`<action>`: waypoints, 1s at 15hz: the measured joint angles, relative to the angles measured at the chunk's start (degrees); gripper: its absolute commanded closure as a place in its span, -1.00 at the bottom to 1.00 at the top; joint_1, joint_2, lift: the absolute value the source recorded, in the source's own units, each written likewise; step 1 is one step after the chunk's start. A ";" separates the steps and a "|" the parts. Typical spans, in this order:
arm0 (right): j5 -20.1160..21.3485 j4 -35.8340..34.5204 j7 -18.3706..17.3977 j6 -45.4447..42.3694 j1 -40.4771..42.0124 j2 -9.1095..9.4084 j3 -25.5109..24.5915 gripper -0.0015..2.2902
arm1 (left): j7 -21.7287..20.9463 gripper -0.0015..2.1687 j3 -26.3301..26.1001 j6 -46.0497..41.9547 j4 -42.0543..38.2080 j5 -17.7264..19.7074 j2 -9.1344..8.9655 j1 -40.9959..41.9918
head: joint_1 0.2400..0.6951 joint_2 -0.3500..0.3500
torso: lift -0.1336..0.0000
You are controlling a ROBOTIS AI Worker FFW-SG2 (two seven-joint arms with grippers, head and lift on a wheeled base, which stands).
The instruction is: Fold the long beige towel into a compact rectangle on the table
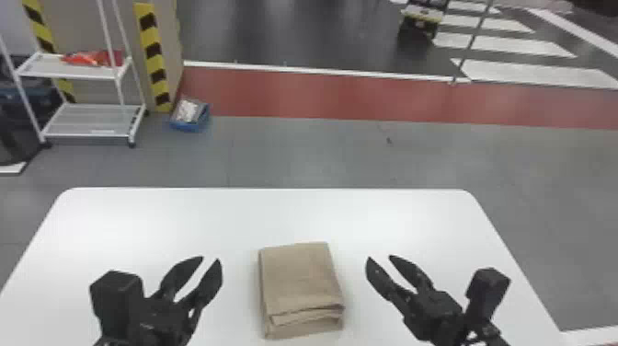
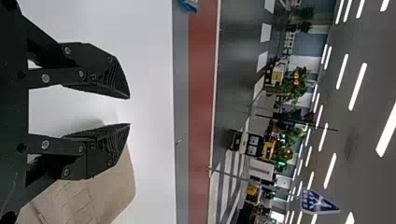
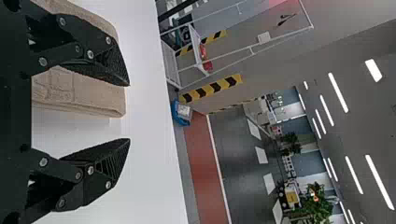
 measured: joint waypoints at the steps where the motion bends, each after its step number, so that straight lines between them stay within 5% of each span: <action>1: 0.76 -2.82 -1.56 4.36 -0.51 0.00 -0.72 -0.96 | 0.75 -0.97 0.38 -0.03 -0.72 -1.08 -0.08 -0.45 | 1.00 -0.47 | 1.00; 5: 2.30 -11.51 -5.38 14.33 -1.42 0.00 -1.65 -0.96 | 5.33 -0.97 0.61 -3.87 -2.32 -7.22 -0.45 -1.63 | 1.00 -0.43 | 1.00; 10: 3.86 -15.52 -7.74 14.35 -1.84 0.00 0.20 -0.93 | 12.99 -0.97 -2.08 -19.29 0.69 -9.28 -1.55 -2.88 | 1.00 -0.39 | 1.00; 15: 4.03 -14.02 -8.75 7.10 -1.36 0.00 2.45 -0.93 | 14.80 -0.97 -3.06 -29.72 11.26 -9.69 -3.60 -7.27 | 1.00 -0.35 | 1.00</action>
